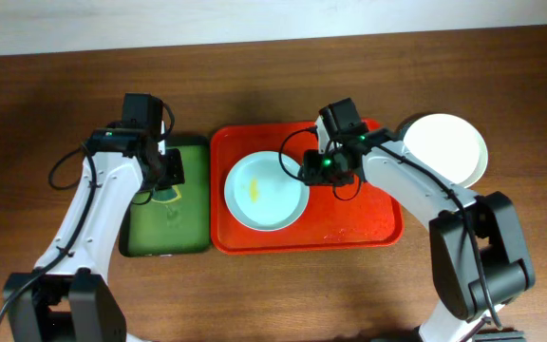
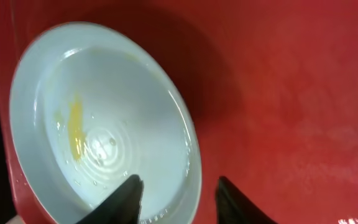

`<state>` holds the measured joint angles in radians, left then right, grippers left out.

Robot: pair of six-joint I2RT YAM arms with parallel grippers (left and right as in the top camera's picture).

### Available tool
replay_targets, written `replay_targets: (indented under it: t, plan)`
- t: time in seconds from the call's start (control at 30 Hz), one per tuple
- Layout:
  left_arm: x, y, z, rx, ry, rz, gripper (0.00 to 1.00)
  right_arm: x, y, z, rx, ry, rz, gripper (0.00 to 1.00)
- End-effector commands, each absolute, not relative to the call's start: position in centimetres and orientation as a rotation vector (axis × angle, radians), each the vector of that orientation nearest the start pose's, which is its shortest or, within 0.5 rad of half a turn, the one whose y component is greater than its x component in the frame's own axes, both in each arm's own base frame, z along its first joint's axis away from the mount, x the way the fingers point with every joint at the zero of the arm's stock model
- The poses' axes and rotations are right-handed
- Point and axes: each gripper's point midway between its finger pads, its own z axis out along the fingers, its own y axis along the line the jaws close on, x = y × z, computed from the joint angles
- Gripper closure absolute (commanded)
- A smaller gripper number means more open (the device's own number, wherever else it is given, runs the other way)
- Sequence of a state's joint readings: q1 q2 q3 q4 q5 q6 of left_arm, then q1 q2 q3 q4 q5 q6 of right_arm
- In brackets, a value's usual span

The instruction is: Clean dirty plates on tray and stack at the side

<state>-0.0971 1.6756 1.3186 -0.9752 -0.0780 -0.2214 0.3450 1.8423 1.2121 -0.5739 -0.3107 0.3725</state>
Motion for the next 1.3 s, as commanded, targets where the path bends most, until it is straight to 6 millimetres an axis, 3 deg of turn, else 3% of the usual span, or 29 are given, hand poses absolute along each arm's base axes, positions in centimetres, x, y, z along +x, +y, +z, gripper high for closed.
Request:
replay_targets:
  t: [0.0,0.03,0.2,0.23,0.27,0.3,0.33,0.47,0.57,0.73,0.9,0.97,1.0,1.07,1.13,1.2,1.27]
  plan:
    - [35.7,-2.4,11.0,-0.171,2.881,0.042,1.00,36.2,18.6,3.2,-0.030,2.870,0.569,0.68]
    - [35.7,-2.4,11.0,-0.171,2.881,0.042,1.00,36.6,17.2,1.9,0.058,2.885,0.448,0.68]
    - [36.1,-2.4,11.1,-0.171,2.867,0.038,1.00,35.4,19.7,0.5,-0.025,2.916,0.470,0.72]
    - [36.1,-2.4,11.1,-0.171,2.867,0.036,1.00,35.3,20.1,0.4,-0.023,2.915,0.458,0.80]
    - [36.0,-3.0,11.1,-0.159,2.871,0.006,1.00,35.1,20.4,0.2,-0.028,2.916,0.444,0.96]
    - [36.0,-3.5,11.1,-0.141,2.873,-0.004,1.00,35.0,20.4,0.2,0.009,2.926,0.448,0.96]
    - [35.9,-4.7,11.1,-0.094,2.873,-0.010,1.00,34.2,20.8,0.2,0.072,2.960,0.502,0.96]
    - [35.9,-8.5,10.1,0.055,2.879,-0.029,1.00,33.6,21.9,0.5,0.057,2.980,0.602,0.96]
    - [35.6,-12.0,7.3,0.189,2.921,-0.028,1.00,33.6,21.9,0.5,0.057,2.980,0.602,0.96]
    - [35.6,-15.0,2.9,0.295,2.972,-0.044,1.00,33.6,21.9,0.5,0.057,2.980,0.602,0.96]
    - [33.6,-18.6,-1.7,0.340,3.100,-0.313,1.00,33.6,21.9,0.5,0.057,2.980,0.601,0.96]
    - [33.5,-19.9,-0.9,0.350,3.091,-0.440,1.00,33.6,21.9,0.5,0.057,2.980,0.601,0.96]
    - [34.2,-21.1,1.0,0.390,3.038,-0.534,1.00,33.6,21.9,0.5,0.057,2.980,0.601,0.96]
    - [35.8,-21.0,3.9,0.383,2.964,-0.507,1.00,33.6,21.9,0.5,0.057,2.980,0.601,0.96]
    - [37.7,-18.6,6.0,0.297,2.904,-0.365,1.00,33.6,21.9,0.5,0.057,2.980,0.601,0.96]
    - [38.3,-16.7,6.0,0.245,2.897,-0.222,1.00,33.6,21.9,0.5,0.057,2.980,0.601,0.96]
    - [37.9,-15.4,4.4,0.191,2.924,-0.125,1.00,33.6,21.8,0.5,0.057,2.980,0.598,0.96]
